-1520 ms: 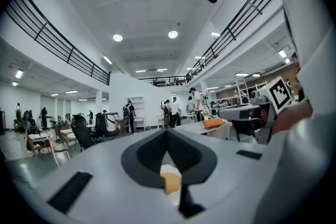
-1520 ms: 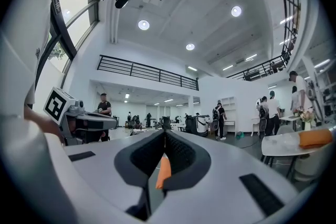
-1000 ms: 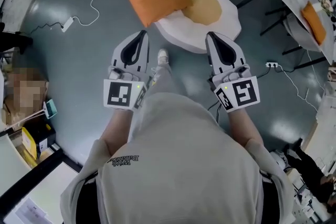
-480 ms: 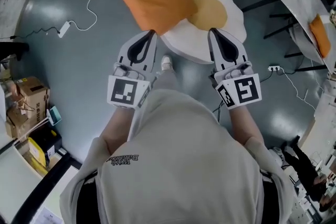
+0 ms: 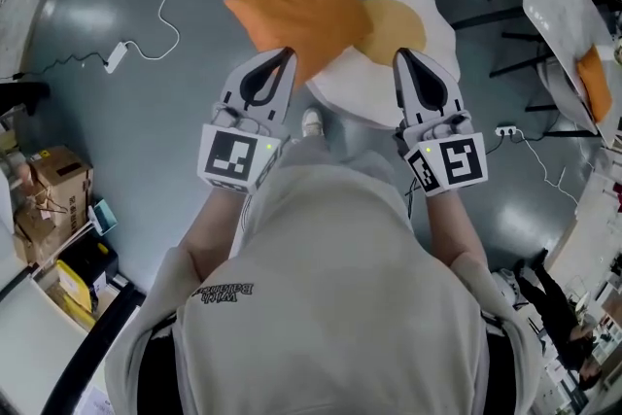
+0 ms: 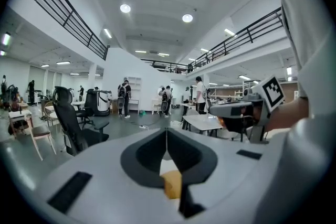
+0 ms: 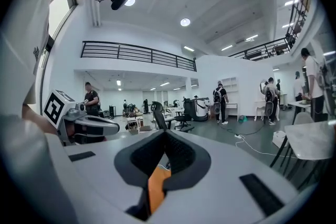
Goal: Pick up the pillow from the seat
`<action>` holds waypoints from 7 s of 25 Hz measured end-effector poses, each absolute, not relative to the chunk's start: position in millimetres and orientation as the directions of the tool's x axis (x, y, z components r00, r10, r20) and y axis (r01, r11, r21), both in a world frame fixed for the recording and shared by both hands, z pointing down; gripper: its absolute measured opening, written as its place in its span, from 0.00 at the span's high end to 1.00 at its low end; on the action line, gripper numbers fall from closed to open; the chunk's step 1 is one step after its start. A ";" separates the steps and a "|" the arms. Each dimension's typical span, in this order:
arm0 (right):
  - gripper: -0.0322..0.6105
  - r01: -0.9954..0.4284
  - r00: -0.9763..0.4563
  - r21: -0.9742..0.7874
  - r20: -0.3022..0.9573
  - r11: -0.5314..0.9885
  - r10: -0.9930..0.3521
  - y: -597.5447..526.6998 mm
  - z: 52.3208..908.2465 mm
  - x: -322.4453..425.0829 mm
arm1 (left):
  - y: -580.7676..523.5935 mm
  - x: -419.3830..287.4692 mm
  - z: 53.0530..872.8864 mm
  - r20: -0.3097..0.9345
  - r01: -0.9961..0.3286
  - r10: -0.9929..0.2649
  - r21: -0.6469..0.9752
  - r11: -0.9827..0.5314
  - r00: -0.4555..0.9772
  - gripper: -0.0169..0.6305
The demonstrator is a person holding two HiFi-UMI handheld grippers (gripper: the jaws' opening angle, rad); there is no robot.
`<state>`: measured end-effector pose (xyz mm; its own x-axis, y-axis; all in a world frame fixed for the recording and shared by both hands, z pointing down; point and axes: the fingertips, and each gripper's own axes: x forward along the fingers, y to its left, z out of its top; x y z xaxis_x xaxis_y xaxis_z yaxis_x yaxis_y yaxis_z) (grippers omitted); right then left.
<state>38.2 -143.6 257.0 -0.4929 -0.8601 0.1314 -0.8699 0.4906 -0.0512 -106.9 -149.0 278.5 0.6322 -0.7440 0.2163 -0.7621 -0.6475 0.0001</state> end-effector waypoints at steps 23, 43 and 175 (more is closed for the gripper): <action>0.94 -0.674 -0.736 -0.050 0.128 0.737 -0.665 -239.6 277.9 94.0 | -194.8 -65.4 290.5 0.290 -0.908 -0.865 0.041 -0.416 0.409 0.96; 0.59 -0.555 -0.824 -0.169 0.248 0.815 -0.510 -368.4 502.5 72.6 | -282.2 -120.3 481.7 0.474 -0.966 -0.854 -0.026 -0.259 0.216 0.66; 0.90 -0.915 -0.394 0.145 -0.124 0.376 -0.911 -230.8 99.3 224.8 | -206.0 -30.0 106.2 -0.080 -0.838 -0.834 -0.020 -0.546 0.546 0.94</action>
<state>224.8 -230.8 99.3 -0.3937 -0.9108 -0.1243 -0.9153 0.3758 0.1452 -30.0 -206.0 106.2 0.5455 -0.8343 -0.0796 -0.8377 -0.5458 -0.0200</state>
